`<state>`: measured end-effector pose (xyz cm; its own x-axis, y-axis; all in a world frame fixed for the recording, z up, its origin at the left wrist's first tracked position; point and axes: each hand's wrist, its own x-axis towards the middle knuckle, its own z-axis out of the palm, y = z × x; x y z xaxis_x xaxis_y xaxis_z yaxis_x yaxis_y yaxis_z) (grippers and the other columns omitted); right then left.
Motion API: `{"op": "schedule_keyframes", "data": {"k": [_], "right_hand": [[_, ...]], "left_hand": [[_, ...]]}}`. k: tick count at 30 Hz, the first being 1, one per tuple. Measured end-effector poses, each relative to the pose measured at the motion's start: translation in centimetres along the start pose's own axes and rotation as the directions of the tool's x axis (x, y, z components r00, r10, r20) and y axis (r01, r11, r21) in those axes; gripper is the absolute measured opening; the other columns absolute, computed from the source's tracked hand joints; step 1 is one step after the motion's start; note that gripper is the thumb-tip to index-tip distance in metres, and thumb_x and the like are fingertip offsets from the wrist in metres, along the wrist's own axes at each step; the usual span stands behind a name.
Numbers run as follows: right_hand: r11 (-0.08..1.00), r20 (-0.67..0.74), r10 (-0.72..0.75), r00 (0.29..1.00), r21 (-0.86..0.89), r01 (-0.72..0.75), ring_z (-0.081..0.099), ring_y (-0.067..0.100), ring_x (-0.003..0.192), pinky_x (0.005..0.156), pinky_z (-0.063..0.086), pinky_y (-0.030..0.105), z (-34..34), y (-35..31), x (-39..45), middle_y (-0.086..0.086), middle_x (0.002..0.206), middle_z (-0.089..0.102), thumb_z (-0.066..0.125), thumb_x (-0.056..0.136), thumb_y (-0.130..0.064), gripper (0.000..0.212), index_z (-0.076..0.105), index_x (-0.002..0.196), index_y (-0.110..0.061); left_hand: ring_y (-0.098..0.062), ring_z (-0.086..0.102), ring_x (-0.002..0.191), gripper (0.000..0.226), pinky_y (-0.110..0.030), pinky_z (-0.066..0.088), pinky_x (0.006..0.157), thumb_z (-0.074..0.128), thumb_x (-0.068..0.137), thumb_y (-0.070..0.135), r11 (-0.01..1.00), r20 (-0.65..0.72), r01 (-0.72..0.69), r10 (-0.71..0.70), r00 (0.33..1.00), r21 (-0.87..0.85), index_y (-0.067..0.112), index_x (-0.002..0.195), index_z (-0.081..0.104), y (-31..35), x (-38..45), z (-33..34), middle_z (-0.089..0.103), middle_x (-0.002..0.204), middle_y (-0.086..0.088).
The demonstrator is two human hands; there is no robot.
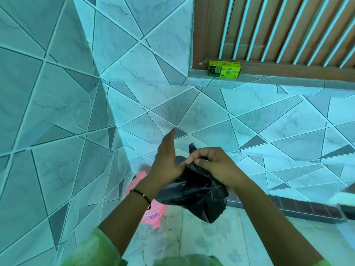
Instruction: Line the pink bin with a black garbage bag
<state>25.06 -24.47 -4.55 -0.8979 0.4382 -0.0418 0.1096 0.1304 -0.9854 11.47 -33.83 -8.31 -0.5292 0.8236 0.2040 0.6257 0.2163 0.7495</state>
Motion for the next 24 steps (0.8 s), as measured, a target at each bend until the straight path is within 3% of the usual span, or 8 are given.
{"op": "schedule_keyframes", "data": {"k": [2, 5, 8, 11, 14, 18, 21, 24], "right_hand": [[0.998, 0.132, 0.012, 0.991, 0.057, -0.020, 0.059, 0.015, 0.073, 0.071, 0.047, 0.019, 0.1, -0.3, -0.4, 0.007, 0.079, 0.066, 0.053, 0.089, -0.004, 0.022, 0.072, 0.085, -0.014], [0.997, 0.248, 0.023, 0.968, 0.065, -0.040, 0.056, 0.010, 0.072, 0.070, 0.044, 0.015, -1.0, -0.9, -0.9, 0.001, 0.079, 0.064, 0.061, 0.084, -0.016, 0.011, 0.071, 0.088, -0.016], [0.998, 0.275, 0.058, 0.960, -0.046, -0.047, 0.061, 0.006, 0.078, 0.075, 0.046, 0.014, -2.4, -1.2, -1.3, -0.008, 0.083, 0.067, 0.071, 0.078, -0.005, 0.014, 0.068, 0.088, -0.014], [0.902, 0.255, 0.138, 0.957, -0.432, -0.015, 0.062, 0.007, 0.096, 0.087, 0.046, 0.017, -3.8, -0.1, -1.7, -0.008, 0.100, 0.068, 0.066, 0.075, 0.003, 0.031, 0.069, 0.093, -0.022], [0.561, 0.090, 0.191, 0.977, -0.827, -0.034, 0.060, 0.022, 0.103, 0.091, 0.047, 0.032, -4.6, 2.8, -1.2, 0.000, 0.110, 0.061, 0.051, 0.079, 0.004, 0.047, 0.069, 0.101, -0.034], [0.201, -0.175, 0.200, 0.964, -0.956, -0.215, 0.060, 0.033, 0.098, 0.073, 0.044, 0.031, -5.0, 4.1, -0.8, 0.009, 0.111, 0.057, 0.044, 0.083, 0.001, 0.052, 0.061, 0.117, -0.034], [0.098, -0.330, 0.181, 0.927, -0.931, -0.351, 0.062, 0.031, 0.098, 0.070, 0.040, 0.029, -6.3, 4.6, -0.7, 0.010, 0.106, 0.065, 0.045, 0.080, -0.003, 0.038, 0.063, 0.108, -0.020], [0.080, -0.467, 0.099, 0.879, -0.877, -0.474, 0.059, 0.033, 0.101, 0.074, 0.045, 0.033, -8.1, 5.5, -0.8, 0.010, 0.106, 0.062, 0.045, 0.083, -0.005, 0.028, 0.061, 0.104, -0.014]], "left_hand": [[-0.011, 0.018, 0.142, 0.090, -0.030, 0.024, 0.115, 0.061, 0.074, 0.025, 0.985, 0.077, -0.148, 0.155, 0.985, -0.094, 0.029, 0.147, 0.009, 0.4, 0.2, 0.3, 0.018, 0.153, 0.009], [-0.007, 0.041, 0.125, 0.057, -0.017, 0.032, 0.106, 0.065, 0.070, 0.024, 0.962, 0.224, -0.242, 0.266, 0.938, -0.128, 0.033, 0.125, 0.052, 0.9, 0.7, 0.8, 0.047, 0.130, 0.014], [-0.020, 0.065, 0.093, 0.031, -0.027, 0.048, 0.082, 0.054, 0.065, 0.015, 0.986, 0.204, -0.164, 0.165, 0.965, -0.025, 0.015, 0.091, 0.069, 0.1, 2.0, 0.5, 0.072, 0.095, -0.004], [-0.022, 0.064, 0.089, 0.036, -0.019, 0.044, 0.072, 0.049, 0.065, -0.004, 0.999, 0.040, -0.034, 0.034, 0.999, -0.015, 0.015, 0.089, 0.068, -1.1, 3.1, -0.8, 0.070, 0.087, -0.002], [-0.021, 0.063, 0.082, 0.033, -0.028, 0.050, 0.073, 0.052, 0.072, 0.002, 0.993, 0.029, 0.001, -0.005, 1.000, 0.121, 0.025, 0.091, 0.065, -1.7, 3.0, -1.7, 0.071, 0.088, 0.001], [-0.025, 0.059, 0.070, 0.033, -0.032, 0.048, 0.066, 0.052, 0.079, 0.009, 0.947, 0.068, -0.087, 0.070, 0.995, 0.308, 0.030, 0.103, 0.060, -1.5, 2.1, -2.1, 0.069, 0.081, -0.002], [-0.025, 0.055, 0.061, 0.043, -0.031, 0.047, 0.061, 0.050, 0.078, 0.003, 0.942, 0.086, -0.109, 0.085, 0.993, 0.318, 0.031, 0.110, 0.052, -1.7, 1.6, -2.9, 0.067, 0.079, -0.004], [-0.027, 0.056, 0.065, 0.044, -0.031, 0.044, 0.059, 0.045, 0.079, 0.007, 0.902, 0.138, -0.188, 0.145, 0.980, 0.388, 0.037, 0.111, 0.046, -2.0, 0.7, -3.8, 0.068, 0.079, -0.007]]}}
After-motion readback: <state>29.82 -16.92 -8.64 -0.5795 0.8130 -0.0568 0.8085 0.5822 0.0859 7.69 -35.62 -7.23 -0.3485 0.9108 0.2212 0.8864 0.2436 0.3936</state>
